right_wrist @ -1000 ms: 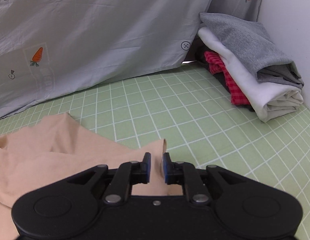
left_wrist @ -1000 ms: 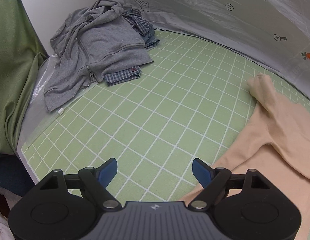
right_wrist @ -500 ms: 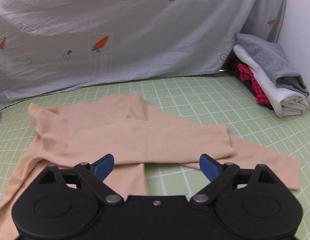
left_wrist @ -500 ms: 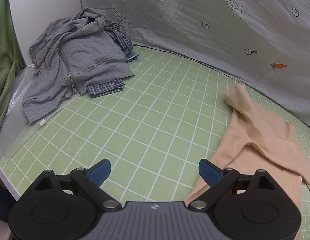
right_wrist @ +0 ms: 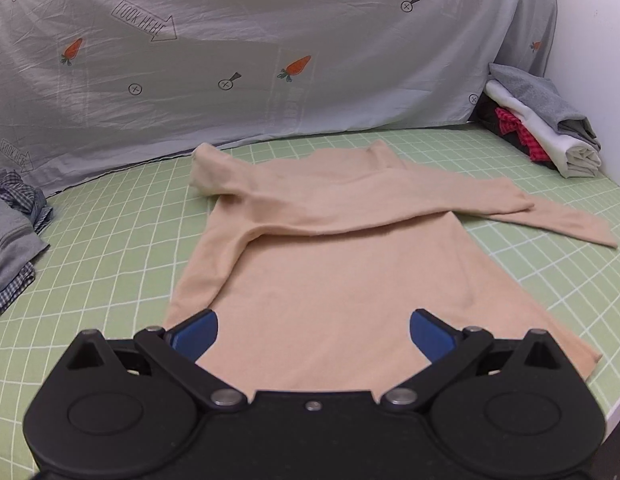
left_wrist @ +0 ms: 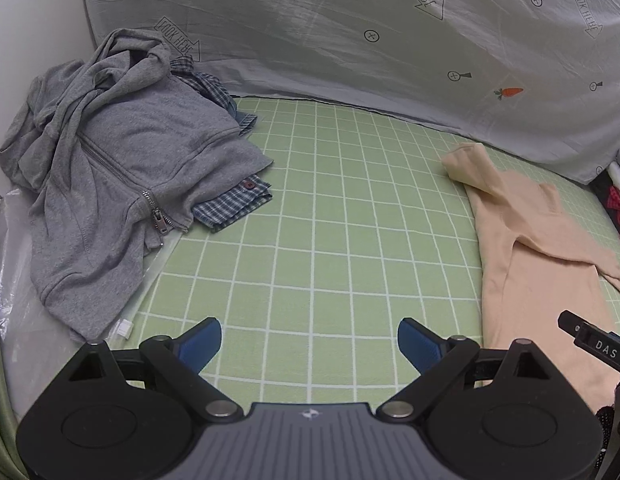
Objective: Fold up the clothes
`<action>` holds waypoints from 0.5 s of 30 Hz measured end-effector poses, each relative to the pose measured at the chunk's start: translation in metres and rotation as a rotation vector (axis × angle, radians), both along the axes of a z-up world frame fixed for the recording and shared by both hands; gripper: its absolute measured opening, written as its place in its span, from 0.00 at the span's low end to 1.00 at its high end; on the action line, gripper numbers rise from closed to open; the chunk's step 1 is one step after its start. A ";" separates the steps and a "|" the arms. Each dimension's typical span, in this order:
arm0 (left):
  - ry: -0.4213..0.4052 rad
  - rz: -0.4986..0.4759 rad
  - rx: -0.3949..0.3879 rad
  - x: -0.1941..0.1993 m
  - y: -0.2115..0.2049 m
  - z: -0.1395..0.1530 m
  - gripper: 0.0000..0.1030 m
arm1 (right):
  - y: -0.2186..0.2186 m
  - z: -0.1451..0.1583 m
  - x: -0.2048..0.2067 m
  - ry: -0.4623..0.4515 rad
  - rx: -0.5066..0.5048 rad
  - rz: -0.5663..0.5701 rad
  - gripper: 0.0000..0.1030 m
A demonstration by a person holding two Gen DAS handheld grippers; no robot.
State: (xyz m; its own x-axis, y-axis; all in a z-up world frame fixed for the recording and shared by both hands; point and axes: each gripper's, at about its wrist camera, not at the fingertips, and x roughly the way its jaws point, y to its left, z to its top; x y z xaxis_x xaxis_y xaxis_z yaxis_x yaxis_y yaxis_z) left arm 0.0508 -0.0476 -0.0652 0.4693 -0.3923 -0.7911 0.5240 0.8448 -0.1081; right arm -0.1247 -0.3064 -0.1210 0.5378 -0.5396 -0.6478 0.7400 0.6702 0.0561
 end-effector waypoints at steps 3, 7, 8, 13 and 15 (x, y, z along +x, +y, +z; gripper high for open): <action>-0.003 -0.020 0.015 0.006 0.017 -0.002 0.92 | 0.027 -0.008 0.014 0.000 0.048 0.028 1.00; -0.012 -0.046 0.043 0.013 0.036 -0.005 0.92 | 0.053 -0.020 0.032 0.046 0.082 0.031 0.80; -0.018 -0.050 0.051 0.013 0.040 -0.006 0.92 | 0.058 -0.023 0.035 0.051 0.097 0.026 0.76; -0.034 -0.061 0.078 0.014 0.058 -0.006 0.92 | 0.073 -0.034 0.041 0.072 0.115 0.015 0.49; -0.034 -0.057 0.084 0.014 0.063 -0.007 0.92 | 0.074 -0.036 0.041 0.066 0.115 0.021 0.38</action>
